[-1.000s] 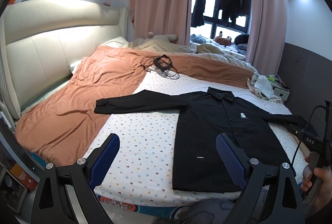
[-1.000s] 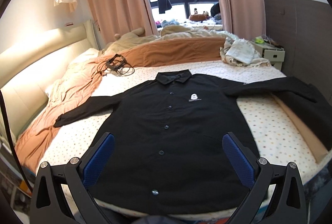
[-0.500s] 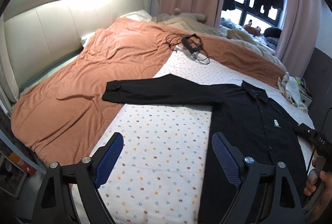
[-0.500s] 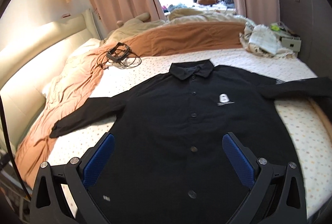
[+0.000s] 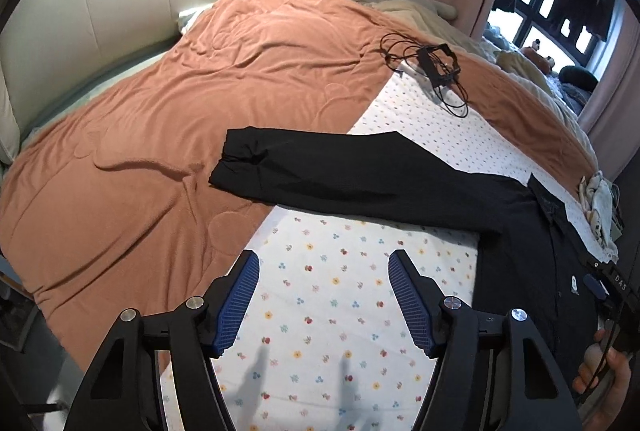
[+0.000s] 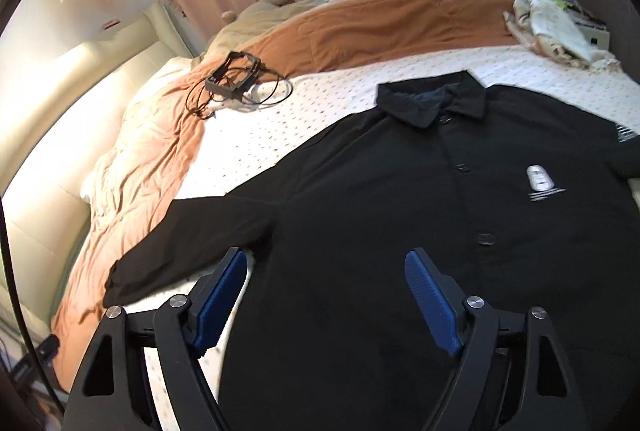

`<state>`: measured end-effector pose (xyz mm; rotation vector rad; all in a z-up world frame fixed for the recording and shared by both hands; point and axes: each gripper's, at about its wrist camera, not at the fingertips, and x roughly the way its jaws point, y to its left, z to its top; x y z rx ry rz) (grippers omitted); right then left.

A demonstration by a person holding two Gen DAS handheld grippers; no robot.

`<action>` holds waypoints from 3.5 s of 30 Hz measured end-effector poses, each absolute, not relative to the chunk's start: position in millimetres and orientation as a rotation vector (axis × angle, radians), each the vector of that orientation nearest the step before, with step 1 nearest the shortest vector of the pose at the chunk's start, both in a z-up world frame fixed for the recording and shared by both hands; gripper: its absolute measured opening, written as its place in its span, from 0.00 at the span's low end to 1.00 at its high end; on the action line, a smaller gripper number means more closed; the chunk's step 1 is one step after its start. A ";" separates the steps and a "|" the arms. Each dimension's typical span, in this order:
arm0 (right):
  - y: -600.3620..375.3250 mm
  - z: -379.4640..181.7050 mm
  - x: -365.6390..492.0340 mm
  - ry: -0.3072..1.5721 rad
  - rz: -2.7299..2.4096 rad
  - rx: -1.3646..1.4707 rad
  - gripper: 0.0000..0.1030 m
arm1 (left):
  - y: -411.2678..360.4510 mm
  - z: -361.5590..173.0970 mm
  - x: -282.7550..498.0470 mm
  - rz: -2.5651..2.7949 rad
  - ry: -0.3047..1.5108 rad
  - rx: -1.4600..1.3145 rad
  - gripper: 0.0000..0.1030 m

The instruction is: Fold large clothes

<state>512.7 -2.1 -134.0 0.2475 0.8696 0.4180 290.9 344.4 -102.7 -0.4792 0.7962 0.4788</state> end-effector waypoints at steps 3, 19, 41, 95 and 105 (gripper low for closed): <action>13.0 -143.2 527.3 0.882 0.398 0.251 0.78 | 369.3 -117.0 307.1 0.493 0.825 -0.530 0.66; 70.5 -231.4 598.6 1.085 0.465 0.318 0.51 | 445.8 -215.2 387.7 0.613 0.935 -0.729 0.66; -24.2 -216.9 580.9 1.041 0.594 0.763 0.39 | 358.1 -15.5 424.1 0.458 0.660 -0.378 0.01; -296.8 -206.9 548.7 0.874 0.056 0.910 0.78 | 23.0 -78.5 533.0 -0.055 0.779 -0.365 0.73; -235.9 -173.6 558.4 0.873 0.100 0.610 0.78 | 82.7 -106.4 492.7 0.087 0.713 -0.552 0.73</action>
